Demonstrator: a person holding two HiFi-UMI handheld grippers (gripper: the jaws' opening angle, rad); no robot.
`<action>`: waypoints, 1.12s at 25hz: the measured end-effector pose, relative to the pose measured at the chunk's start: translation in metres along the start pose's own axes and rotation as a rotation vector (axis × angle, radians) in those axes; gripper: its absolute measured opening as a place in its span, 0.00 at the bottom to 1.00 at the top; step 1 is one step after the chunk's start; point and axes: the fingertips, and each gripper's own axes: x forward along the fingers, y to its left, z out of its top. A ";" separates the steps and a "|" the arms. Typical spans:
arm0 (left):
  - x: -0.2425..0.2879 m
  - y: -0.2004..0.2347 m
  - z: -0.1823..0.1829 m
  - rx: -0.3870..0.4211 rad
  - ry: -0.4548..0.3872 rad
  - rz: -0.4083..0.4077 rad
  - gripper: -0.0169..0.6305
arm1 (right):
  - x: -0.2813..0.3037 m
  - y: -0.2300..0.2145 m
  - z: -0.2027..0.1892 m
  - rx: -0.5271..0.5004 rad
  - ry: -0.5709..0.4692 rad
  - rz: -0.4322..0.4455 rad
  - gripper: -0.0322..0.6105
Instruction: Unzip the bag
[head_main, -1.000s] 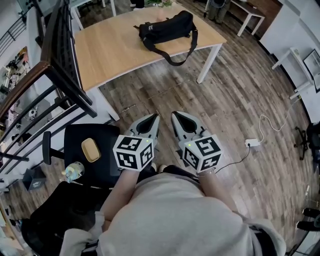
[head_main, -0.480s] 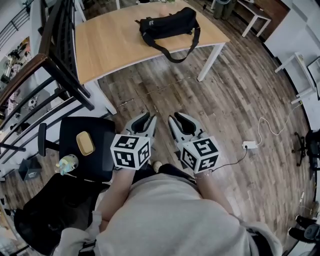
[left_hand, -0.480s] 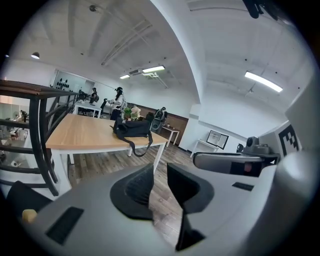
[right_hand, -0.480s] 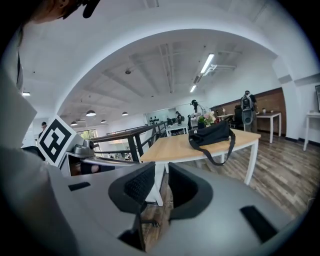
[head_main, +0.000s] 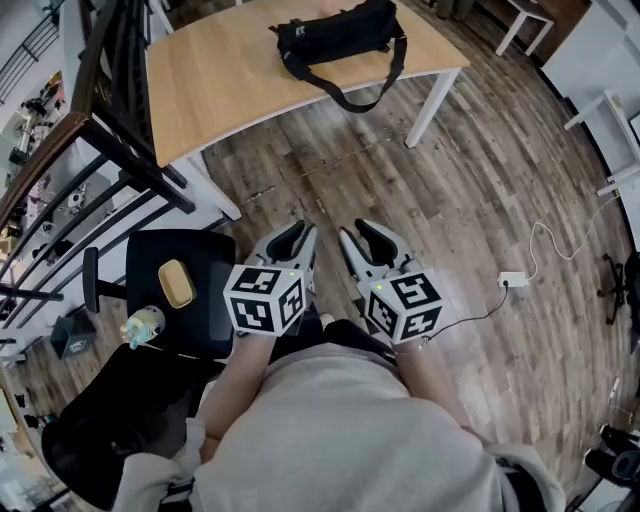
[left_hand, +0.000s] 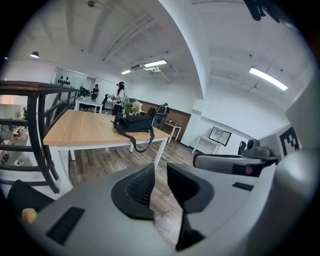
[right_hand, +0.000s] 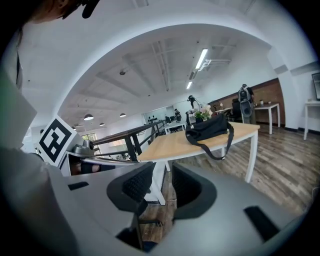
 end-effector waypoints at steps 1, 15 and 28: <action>0.007 0.003 0.003 -0.001 0.000 -0.002 0.14 | 0.005 -0.005 0.001 0.002 0.000 -0.005 0.23; 0.120 0.078 0.105 0.025 -0.066 -0.046 0.15 | 0.119 -0.075 0.081 -0.022 -0.046 -0.086 0.26; 0.195 0.143 0.168 0.041 -0.055 -0.109 0.15 | 0.230 -0.106 0.138 -0.026 -0.064 -0.102 0.26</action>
